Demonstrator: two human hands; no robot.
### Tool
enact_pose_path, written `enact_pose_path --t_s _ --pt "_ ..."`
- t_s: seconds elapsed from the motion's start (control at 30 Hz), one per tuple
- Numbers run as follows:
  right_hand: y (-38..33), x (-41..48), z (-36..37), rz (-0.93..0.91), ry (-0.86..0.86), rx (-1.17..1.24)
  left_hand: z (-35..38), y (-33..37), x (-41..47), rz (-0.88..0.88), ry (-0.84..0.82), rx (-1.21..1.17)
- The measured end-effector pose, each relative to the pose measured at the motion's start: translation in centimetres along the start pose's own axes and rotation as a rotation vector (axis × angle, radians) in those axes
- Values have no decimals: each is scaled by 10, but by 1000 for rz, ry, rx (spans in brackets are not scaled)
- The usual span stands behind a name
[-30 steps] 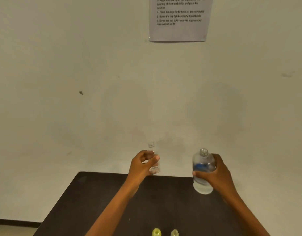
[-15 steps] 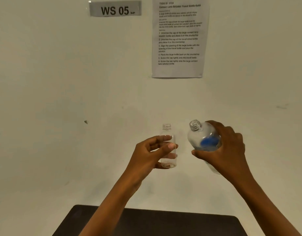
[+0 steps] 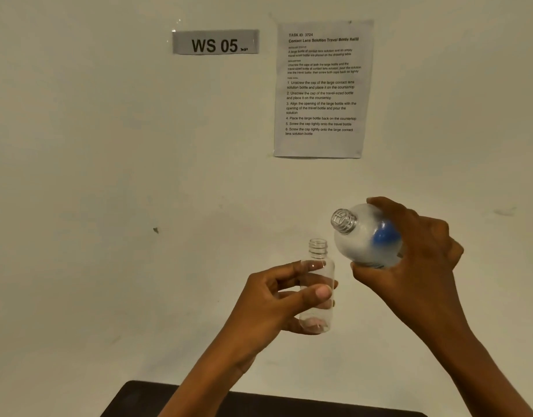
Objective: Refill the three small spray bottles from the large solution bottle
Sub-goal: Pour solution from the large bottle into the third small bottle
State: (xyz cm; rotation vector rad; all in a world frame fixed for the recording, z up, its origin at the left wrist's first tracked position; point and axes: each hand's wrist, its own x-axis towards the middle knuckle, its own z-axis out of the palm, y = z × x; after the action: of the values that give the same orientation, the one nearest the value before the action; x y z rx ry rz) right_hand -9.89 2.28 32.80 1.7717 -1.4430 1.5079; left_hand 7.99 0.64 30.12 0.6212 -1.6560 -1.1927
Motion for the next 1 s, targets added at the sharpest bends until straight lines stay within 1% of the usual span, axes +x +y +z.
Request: enact_pose_path --t_s 0.27,1.0 --pt "-2 -1 -1 -97 36 -11 1 5 1 17 -19 -10" --pt "-6 6 -5 -194 19 -118 -1 8 -2 10 -45 14"
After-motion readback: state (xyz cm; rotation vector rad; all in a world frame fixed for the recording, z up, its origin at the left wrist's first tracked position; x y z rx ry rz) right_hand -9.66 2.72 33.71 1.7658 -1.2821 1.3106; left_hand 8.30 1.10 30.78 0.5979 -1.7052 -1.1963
